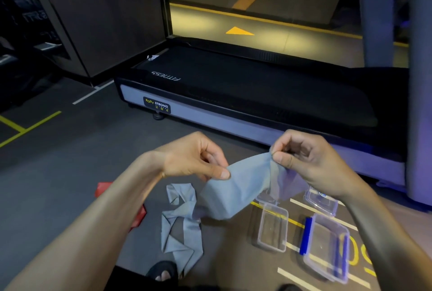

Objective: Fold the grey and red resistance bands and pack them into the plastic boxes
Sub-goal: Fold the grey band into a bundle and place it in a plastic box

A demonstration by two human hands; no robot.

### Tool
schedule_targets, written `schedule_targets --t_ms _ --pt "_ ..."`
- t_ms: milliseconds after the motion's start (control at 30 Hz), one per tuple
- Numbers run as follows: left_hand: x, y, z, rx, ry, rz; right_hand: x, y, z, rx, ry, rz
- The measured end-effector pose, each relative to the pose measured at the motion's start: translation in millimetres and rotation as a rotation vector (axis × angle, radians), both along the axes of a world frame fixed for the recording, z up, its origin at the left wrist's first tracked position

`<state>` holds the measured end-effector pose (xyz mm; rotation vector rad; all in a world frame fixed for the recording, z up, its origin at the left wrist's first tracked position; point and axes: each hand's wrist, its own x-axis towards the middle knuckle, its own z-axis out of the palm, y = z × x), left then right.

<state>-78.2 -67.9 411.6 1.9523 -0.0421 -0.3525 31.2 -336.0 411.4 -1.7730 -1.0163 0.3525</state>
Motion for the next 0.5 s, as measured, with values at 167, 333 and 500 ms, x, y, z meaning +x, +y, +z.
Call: schedule_targets --t_ms 167,333,500 --pt "-5.7 -4.9 -10.4 0.023 -0.031 0.007 1.7 -0.3 -9.1 -0.051 0.022 -0.001" --pt "-5.9 -12.6 -14.7 0.087 -0.091 0.067 -2.9 -3.5 -2.3 -0.044 -0.03 -0.004" --pt "-13.0 -16.6 -15.0 0.236 -0.191 0.087 -17.5 -11.2 6.7 0.022 -0.051 -0.016"
